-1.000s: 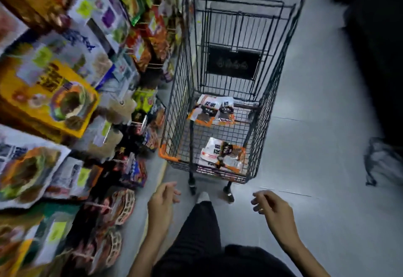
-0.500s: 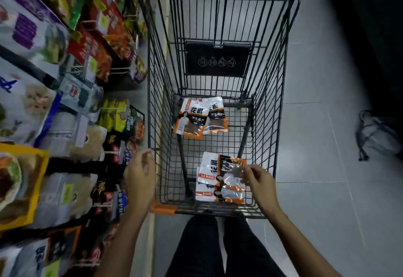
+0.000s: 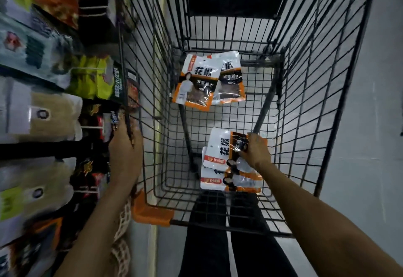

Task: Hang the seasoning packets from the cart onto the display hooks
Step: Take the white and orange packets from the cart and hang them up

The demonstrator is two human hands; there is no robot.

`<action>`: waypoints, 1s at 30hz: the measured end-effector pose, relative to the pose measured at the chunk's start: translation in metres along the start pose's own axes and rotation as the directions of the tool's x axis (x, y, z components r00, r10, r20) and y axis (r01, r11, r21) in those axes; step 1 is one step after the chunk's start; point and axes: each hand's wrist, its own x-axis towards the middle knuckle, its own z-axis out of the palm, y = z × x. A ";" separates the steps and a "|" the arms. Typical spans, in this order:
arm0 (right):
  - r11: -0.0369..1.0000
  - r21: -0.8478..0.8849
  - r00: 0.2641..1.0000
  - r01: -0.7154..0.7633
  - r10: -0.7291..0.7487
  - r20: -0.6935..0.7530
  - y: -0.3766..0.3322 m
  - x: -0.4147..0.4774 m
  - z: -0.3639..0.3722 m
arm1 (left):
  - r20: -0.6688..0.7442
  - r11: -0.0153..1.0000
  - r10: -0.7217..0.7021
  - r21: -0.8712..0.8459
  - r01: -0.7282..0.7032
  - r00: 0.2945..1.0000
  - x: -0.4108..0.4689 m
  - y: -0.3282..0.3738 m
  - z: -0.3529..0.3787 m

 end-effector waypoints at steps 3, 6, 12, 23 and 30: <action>0.987 -0.156 0.998 0.045 -0.037 0.052 0.010 0.011 0.013 | -0.042 0.999 0.050 -0.009 -0.051 0.998 -0.002 -0.007 0.002; 0.977 -0.209 0.999 0.040 -0.033 0.040 0.016 0.018 0.017 | -0.049 0.998 0.064 -0.011 -0.065 0.997 -0.001 -0.010 0.005; 0.954 -0.298 0.999 -0.039 0.037 -0.011 0.014 0.018 0.008 | -0.068 0.997 0.064 -0.042 -0.067 0.996 -0.002 -0.008 0.005; 0.725 0.688 0.995 -0.032 0.088 -0.046 -0.041 -0.054 -0.087 | -0.048 0.986 0.155 0.074 -0.151 0.987 -0.005 0.010 -0.029; 0.271 0.960 0.979 -0.074 -0.163 0.122 -0.123 -0.117 -0.138 | 0.164 0.882 0.007 -0.465 0.071 0.986 -0.010 0.082 -0.042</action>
